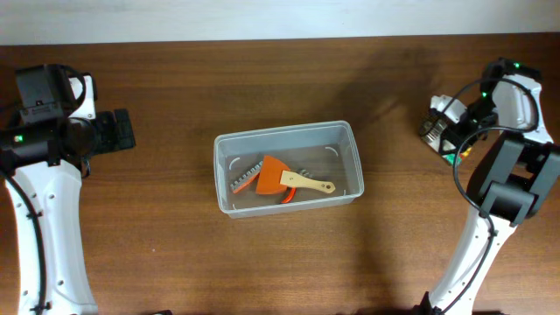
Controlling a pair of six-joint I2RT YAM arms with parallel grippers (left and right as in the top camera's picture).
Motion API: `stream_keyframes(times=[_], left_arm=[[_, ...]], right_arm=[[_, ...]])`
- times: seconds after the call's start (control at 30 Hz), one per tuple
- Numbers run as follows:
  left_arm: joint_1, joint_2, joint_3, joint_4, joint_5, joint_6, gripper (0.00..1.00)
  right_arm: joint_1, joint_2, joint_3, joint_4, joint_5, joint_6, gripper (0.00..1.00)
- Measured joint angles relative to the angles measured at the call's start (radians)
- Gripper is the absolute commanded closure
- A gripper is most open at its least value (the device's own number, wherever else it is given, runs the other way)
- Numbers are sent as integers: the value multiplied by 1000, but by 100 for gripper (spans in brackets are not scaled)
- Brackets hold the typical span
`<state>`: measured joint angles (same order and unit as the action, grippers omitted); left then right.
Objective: Pack container
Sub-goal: 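Carry the pen pack with the right gripper over the container and lower it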
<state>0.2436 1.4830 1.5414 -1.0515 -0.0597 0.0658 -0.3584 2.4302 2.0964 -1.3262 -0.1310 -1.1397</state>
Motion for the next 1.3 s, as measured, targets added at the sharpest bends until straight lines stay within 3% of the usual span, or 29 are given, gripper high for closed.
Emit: stream_keyframes(times=[0.4, 0.6, 0.93, 1.3], left_arm=[[0, 0, 0, -7, 0, 0, 1], [0, 0, 0, -8, 0, 0, 1], [0, 0, 0, -15, 0, 19, 1], [0, 0, 0, -14, 8, 24, 1]], right_arm=[[198, -469, -4, -15, -54, 92, 96], [493, -616, 2, -109, -74, 80, 96], [855, -528, -5, -185, -76, 36, 96], [888, -289, -134, -96, -59, 28, 96]])
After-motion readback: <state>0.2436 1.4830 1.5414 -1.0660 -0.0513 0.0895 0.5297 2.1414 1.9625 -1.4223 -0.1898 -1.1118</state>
